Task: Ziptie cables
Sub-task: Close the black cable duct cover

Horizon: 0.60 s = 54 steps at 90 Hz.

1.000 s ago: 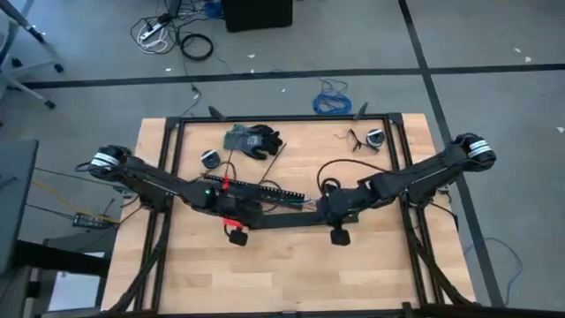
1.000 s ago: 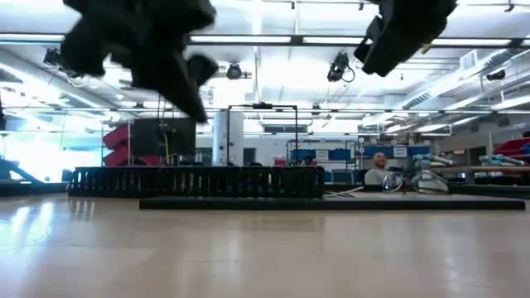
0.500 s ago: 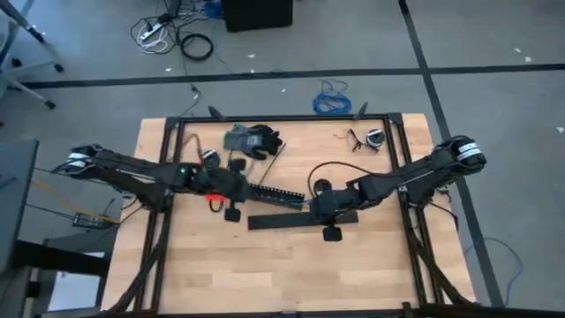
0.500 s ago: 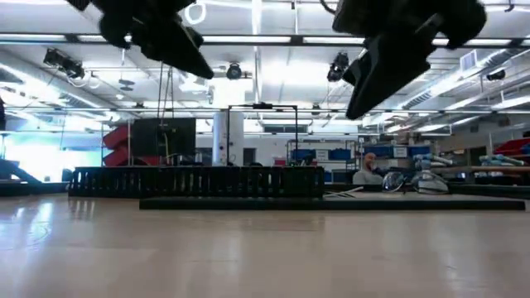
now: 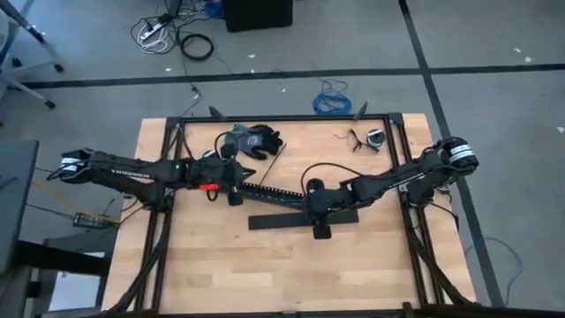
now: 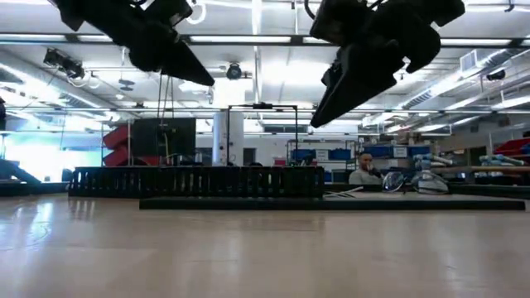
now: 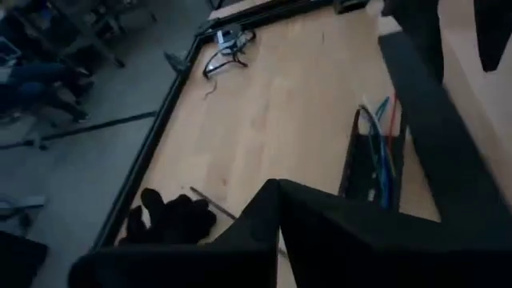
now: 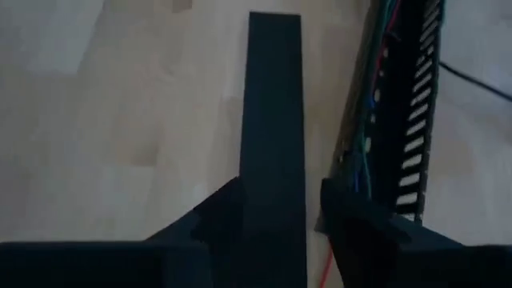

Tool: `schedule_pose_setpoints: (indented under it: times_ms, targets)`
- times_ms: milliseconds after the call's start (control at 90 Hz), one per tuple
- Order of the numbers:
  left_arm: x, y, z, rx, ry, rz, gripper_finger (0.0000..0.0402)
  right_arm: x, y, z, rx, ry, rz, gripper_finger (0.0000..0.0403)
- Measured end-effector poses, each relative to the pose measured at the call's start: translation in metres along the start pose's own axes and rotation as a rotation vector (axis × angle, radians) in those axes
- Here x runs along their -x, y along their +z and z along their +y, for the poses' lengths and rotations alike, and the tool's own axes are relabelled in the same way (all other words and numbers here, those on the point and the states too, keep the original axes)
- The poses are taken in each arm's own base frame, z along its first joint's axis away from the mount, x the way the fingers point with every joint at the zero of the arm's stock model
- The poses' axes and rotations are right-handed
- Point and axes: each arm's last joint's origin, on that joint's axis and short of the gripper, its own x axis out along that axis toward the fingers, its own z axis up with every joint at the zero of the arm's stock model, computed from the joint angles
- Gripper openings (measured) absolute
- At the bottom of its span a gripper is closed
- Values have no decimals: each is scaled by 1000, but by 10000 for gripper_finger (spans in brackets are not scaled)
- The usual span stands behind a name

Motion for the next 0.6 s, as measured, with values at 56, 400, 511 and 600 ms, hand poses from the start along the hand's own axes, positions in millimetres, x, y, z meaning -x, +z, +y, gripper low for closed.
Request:
schedule_pose_setpoints:
  times_ms: [56,400,511,600]
  targets:
    - [0,1,0,-1,2,-5,0,0,-2,0,-21,11,18,162]
    - [-12,-6,-6,50,-25,52,16,-26,-25,4,-99,-1,192,167]
    - [-19,-11,-9,56,-28,84,51,-30,-27,2,-108,-6,203,181]
    - [-26,-12,-8,128,-7,95,87,-30,-27,1,-111,-10,205,199]
